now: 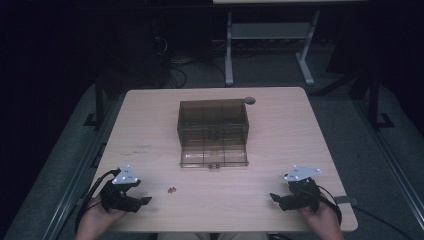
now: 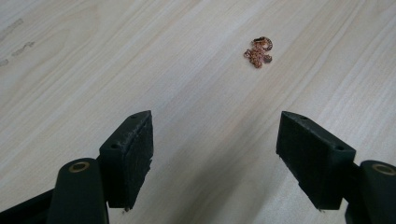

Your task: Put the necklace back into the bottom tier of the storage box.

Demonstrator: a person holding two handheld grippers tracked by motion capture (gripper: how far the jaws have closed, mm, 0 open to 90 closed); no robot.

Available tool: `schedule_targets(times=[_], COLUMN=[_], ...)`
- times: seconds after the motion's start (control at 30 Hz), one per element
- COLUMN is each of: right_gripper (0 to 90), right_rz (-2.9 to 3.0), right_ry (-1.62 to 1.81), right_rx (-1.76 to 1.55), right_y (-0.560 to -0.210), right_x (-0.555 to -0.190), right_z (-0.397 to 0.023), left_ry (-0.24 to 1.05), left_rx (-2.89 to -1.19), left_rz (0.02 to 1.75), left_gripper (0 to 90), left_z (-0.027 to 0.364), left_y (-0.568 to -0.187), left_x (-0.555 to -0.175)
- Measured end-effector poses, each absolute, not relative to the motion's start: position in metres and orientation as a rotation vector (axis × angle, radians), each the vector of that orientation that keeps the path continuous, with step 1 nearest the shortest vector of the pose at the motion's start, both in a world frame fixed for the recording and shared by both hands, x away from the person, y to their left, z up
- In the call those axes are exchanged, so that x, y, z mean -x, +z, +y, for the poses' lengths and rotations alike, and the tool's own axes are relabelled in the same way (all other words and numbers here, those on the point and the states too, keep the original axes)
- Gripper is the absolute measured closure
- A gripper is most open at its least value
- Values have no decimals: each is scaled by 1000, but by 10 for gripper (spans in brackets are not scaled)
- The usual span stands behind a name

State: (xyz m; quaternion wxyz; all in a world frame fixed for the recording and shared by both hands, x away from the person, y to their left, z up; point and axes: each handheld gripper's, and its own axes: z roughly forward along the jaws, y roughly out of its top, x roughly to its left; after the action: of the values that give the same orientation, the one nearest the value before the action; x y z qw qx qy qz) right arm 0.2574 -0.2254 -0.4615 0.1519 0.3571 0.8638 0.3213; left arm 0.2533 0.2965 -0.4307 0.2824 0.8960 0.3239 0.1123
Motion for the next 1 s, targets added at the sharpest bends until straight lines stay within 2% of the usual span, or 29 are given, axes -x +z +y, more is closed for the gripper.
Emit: schedule_targets(times=[1.0], right_gripper=[143], right_rz=[2460], right_ry=[937], right_rx=[-1039], right_y=[-457], right_x=[-256], right_z=[-227], left_ry=[271], left_rx=[-2454], left_rz=[771], left_gripper=[275], left_z=[276], left_y=[-422], left_x=[-256])
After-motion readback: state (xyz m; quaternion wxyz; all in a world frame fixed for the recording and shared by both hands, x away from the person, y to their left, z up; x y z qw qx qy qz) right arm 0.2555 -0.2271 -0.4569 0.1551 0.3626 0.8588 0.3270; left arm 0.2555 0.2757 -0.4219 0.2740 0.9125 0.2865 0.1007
